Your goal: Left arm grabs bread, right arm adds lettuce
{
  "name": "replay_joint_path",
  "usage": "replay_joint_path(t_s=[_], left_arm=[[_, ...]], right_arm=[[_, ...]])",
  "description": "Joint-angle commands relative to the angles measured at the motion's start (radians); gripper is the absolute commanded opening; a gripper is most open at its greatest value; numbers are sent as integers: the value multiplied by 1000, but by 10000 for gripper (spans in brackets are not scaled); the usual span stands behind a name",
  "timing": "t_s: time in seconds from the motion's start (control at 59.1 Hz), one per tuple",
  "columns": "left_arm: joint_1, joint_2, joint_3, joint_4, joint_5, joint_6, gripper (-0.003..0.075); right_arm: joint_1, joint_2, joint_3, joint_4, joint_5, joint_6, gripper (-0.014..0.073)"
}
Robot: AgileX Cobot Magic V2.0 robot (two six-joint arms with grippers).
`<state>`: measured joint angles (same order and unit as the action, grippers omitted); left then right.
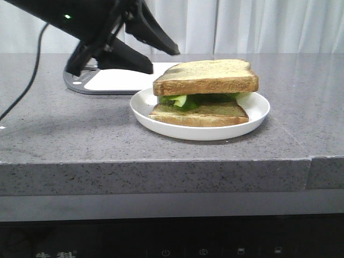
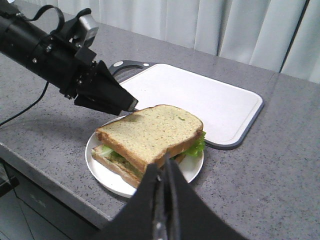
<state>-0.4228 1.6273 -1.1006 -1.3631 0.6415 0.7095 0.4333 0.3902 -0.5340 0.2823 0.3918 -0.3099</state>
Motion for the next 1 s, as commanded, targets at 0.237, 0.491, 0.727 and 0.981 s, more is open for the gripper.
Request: replay_joint_path(t_s=[0.237, 0.491, 0.727, 0.981], left_arm=[[92, -250, -13, 77, 41, 5, -23], [101, -504, 131, 321, -183, 5, -21], [101, -841, 398, 498, -379, 5, -21], [101, -1199, 666, 510, -438, 5, -21]], right_arm=[[-2, 4, -25, 2, -69, 8, -69], [-69, -5, -20, 2, -72, 78, -61], [-74, -182, 87, 2, -134, 77, -61], [-74, -329, 171, 2, -112, 77, -61]])
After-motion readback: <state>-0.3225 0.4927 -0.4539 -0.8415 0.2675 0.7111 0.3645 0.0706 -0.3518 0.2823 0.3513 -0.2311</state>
